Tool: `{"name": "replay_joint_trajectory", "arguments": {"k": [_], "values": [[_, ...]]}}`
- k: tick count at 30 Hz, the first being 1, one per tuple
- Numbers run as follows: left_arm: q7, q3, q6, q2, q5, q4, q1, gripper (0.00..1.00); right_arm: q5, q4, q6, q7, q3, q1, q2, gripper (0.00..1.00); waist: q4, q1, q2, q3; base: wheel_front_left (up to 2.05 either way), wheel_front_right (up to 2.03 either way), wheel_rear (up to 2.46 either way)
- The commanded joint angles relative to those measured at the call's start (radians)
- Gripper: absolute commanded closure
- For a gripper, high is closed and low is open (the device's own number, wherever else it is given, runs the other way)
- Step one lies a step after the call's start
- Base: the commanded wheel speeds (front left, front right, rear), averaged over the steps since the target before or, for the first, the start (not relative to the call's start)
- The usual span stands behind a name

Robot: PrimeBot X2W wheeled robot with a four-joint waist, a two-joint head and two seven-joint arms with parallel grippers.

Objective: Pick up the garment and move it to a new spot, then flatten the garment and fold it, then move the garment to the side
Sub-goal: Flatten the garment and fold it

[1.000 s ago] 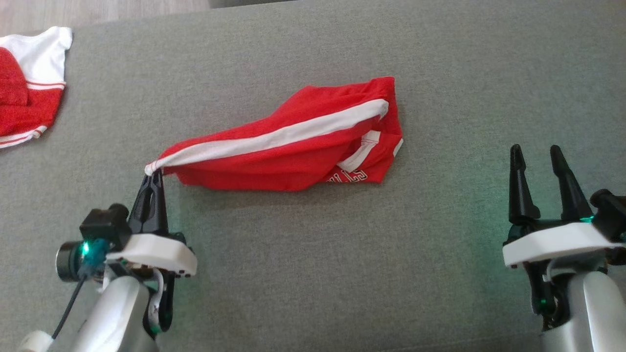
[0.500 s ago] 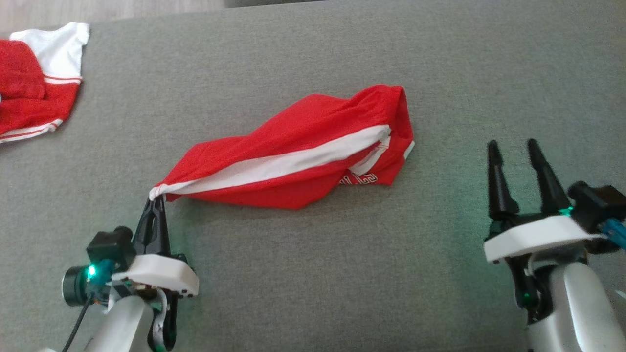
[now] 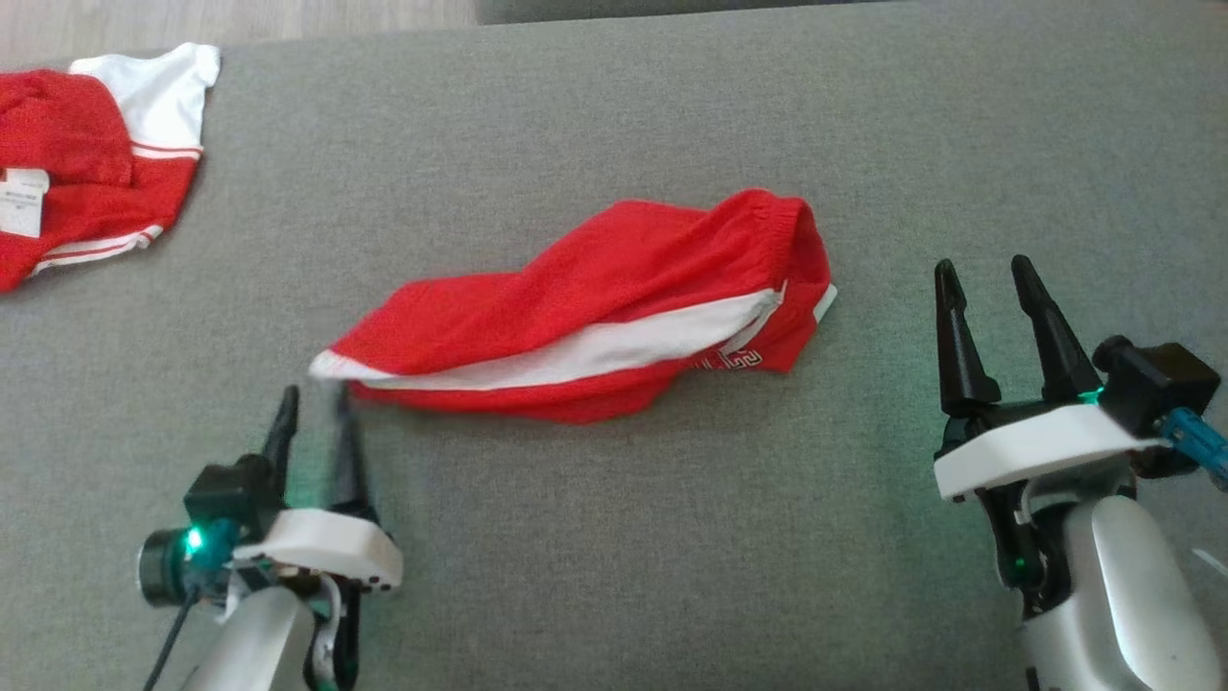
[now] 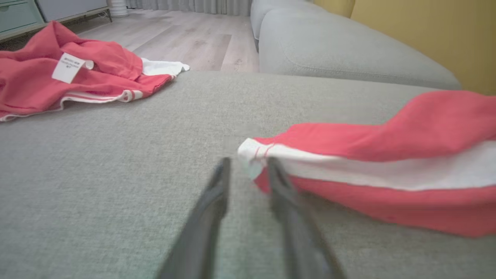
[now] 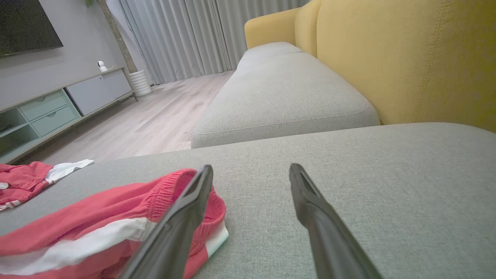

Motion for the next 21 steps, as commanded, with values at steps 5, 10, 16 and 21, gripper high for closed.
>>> {"name": "replay_joint_trajectory", "arguments": {"k": [5,10,16,21], "values": [[-0.036,0.021,-0.014,-0.006,-0.001,-0.072,-0.017,0.0,0.002,-0.026,-0.001,-0.012,0.006,0.004,-0.004,0.0,0.008,0.0,0.0,-0.023,0.0,0.0,0.0],[-0.049,0.021,-0.016,-0.028,0.006,-0.156,0.036,0.0,-0.002,-0.024,-0.001,-0.021,-0.005,0.036,-0.004,0.0,0.021,0.0,0.0,-0.071,0.0,0.0,0.0],[-0.05,0.007,-0.006,-0.038,0.008,-0.214,0.113,0.0,-0.008,-0.022,-0.001,-0.026,-0.007,0.083,-0.004,0.0,0.032,0.0,0.0,-0.13,0.0,0.0,0.0],[-0.037,-0.007,0.004,-0.041,0.001,-0.244,0.168,0.0,-0.002,-0.027,-0.001,-0.034,0.002,0.124,-0.004,0.0,0.035,0.0,0.0,-0.165,0.0,0.0,0.0]]}}
